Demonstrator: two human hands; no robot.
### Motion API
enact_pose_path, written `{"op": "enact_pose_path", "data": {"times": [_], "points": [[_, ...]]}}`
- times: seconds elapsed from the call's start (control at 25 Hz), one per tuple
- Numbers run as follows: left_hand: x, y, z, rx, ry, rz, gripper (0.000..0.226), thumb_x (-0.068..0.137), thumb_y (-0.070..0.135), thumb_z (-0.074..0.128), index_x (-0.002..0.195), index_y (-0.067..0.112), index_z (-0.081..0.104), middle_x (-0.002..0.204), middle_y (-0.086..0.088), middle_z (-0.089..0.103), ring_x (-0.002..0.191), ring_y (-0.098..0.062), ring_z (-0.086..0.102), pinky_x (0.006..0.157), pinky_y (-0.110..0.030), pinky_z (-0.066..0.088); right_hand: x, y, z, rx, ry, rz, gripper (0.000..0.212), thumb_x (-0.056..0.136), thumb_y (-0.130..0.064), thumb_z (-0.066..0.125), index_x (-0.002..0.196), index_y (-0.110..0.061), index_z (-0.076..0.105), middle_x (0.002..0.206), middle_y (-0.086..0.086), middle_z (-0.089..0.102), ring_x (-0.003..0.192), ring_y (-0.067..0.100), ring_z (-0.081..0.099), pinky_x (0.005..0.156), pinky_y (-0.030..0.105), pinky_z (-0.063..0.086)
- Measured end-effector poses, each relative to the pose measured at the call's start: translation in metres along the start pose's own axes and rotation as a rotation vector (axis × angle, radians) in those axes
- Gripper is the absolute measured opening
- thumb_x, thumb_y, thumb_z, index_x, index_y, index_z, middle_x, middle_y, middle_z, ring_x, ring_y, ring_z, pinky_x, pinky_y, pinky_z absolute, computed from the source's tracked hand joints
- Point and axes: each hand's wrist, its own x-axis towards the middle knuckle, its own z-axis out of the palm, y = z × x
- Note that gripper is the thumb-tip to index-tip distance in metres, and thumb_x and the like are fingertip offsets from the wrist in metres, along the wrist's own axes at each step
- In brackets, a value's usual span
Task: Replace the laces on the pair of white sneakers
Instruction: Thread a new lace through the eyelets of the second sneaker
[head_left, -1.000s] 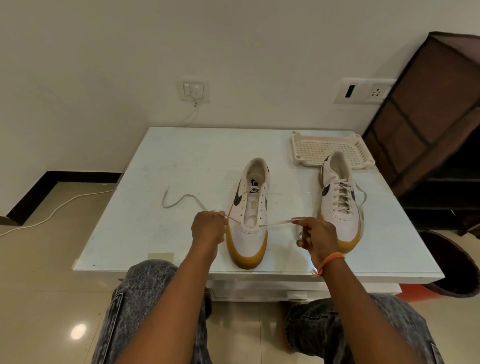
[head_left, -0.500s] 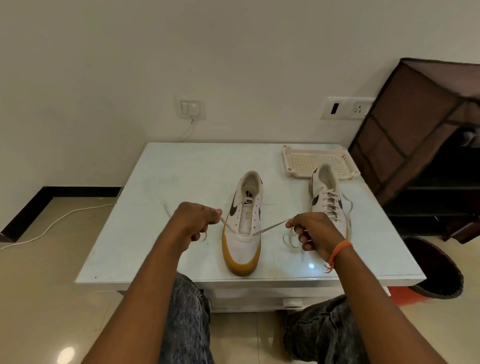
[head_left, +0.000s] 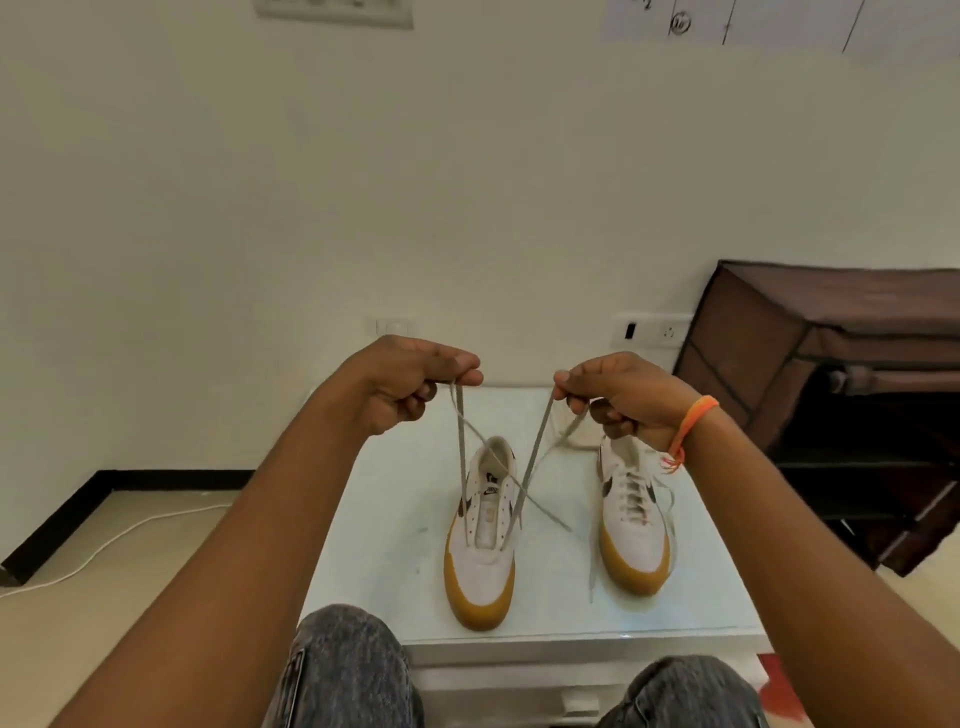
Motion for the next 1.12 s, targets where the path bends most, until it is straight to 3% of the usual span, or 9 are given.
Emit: {"op": "enact_pose_path", "data": {"times": [0.28,0.6,0.76,0.88,1.0,1.12], "points": [[-0.021,0.061,0.022,-0.227,-0.037,0.074,0.016,0.096,0.011,0.055,0.104,0.012,0.069,0.098,0.002,0.076,0.05,-0.003,0.033,0.043,-0.012,0.029,-0.025,-0.084,-0.01,0.03,0.08,-0.19,0.026,0.089,-0.035,0.066,0.082,-0.01,0.072,0.066,0.002,0.061,0.049,0.008,0.031,0.045,0.021,0.023],[-0.041,0.115,0.032,-0.164,-0.006,0.21,0.035,0.082,-0.006,0.052,0.107,0.009,0.07,0.102,0.0,0.075,0.054,-0.005,0.039,0.042,-0.014,0.034,-0.039,-0.14,-0.019,0.004,0.157,-0.304,0.027,0.087,-0.041,0.067,0.078,-0.017,0.074,0.069,-0.002,0.061,0.059,0.009,0.036,0.055,0.025,0.029],[-0.05,0.121,0.03,-0.089,0.082,0.304,0.02,0.08,0.009,0.074,0.1,0.012,0.075,0.101,-0.006,0.075,0.057,-0.006,0.043,0.047,-0.016,0.039,-0.04,-0.148,-0.018,0.066,0.235,-0.348,0.028,0.077,-0.049,0.073,0.072,-0.021,0.075,0.09,-0.007,0.067,0.084,0.015,0.044,0.07,0.031,0.035],[-0.056,0.125,0.031,-0.087,0.12,0.385,0.018,0.091,0.022,0.067,0.103,0.011,0.072,0.09,-0.001,0.077,0.057,-0.007,0.045,0.053,-0.018,0.043,-0.04,-0.149,-0.015,0.179,0.19,-0.37,0.034,0.071,-0.053,0.07,0.081,-0.02,0.075,0.103,-0.011,0.072,0.093,0.017,0.044,0.078,0.035,0.032],[-0.06,0.132,0.035,-0.026,0.19,0.474,0.018,0.095,0.027,0.062,0.103,0.015,0.073,0.086,0.002,0.076,0.061,-0.01,0.049,0.057,-0.021,0.045,-0.041,-0.149,-0.009,0.282,0.11,-0.405,0.034,0.08,-0.052,0.062,0.085,-0.021,0.074,0.102,-0.009,0.072,0.094,0.016,0.046,0.081,0.036,0.03],[-0.061,0.137,0.042,0.009,0.272,0.536,0.019,0.093,0.027,0.064,0.104,0.016,0.074,0.09,0.001,0.071,0.067,-0.013,0.051,0.06,-0.023,0.045,-0.039,-0.15,-0.007,0.281,0.166,-0.484,0.039,0.091,-0.049,0.052,0.088,-0.018,0.075,0.108,-0.002,0.073,0.1,0.019,0.054,0.085,0.039,0.035]]}}
